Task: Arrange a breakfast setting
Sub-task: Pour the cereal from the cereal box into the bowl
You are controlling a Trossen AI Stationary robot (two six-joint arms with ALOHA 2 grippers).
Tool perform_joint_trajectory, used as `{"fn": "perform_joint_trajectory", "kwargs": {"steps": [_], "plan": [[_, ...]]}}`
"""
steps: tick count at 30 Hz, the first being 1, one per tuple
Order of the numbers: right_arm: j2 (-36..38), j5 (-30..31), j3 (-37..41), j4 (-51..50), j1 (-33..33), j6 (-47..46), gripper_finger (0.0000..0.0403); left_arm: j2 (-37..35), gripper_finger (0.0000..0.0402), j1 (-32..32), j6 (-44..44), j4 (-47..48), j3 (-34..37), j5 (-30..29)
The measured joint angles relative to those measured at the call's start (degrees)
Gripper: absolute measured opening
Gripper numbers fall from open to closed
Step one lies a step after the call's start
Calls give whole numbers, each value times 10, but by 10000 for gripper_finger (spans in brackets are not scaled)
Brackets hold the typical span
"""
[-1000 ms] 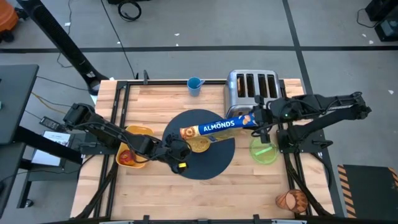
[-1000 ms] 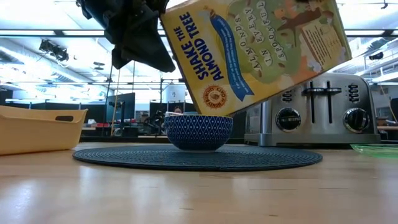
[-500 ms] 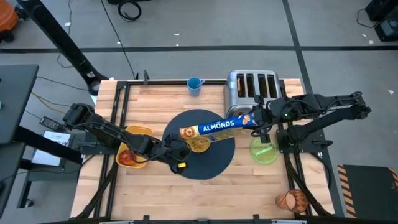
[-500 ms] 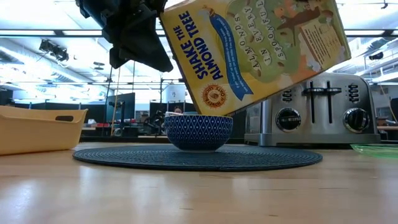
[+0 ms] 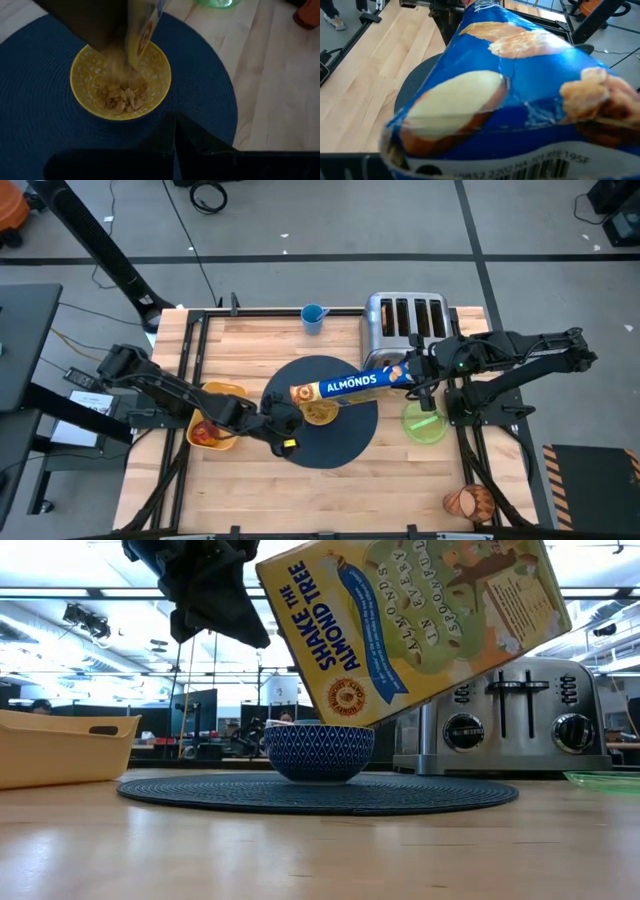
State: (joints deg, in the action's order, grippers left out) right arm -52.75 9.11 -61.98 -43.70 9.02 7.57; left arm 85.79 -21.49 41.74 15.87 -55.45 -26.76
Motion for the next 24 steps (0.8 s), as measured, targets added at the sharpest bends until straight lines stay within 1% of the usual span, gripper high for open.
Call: {"fn": "perform_joint_trajectory", "kwargs": {"steps": [3,6,9,13,17,24], "plan": [[0,-9,0,0,0,0,184,-3,9,1,0,10,0,0],[2,-13,3,2,0,-7,169,-4,9,1,1,9,0,0],[20,-17,29,12,0,-29,153,-4,9,1,1,14,0,0],[57,-16,83,36,9,-62,145,-9,9,1,8,17,0,0],[100,9,111,67,27,-80,144,-15,9,1,16,23,0,0],[131,37,113,61,33,-80,144,-20,9,8,29,24,0,1]]}}
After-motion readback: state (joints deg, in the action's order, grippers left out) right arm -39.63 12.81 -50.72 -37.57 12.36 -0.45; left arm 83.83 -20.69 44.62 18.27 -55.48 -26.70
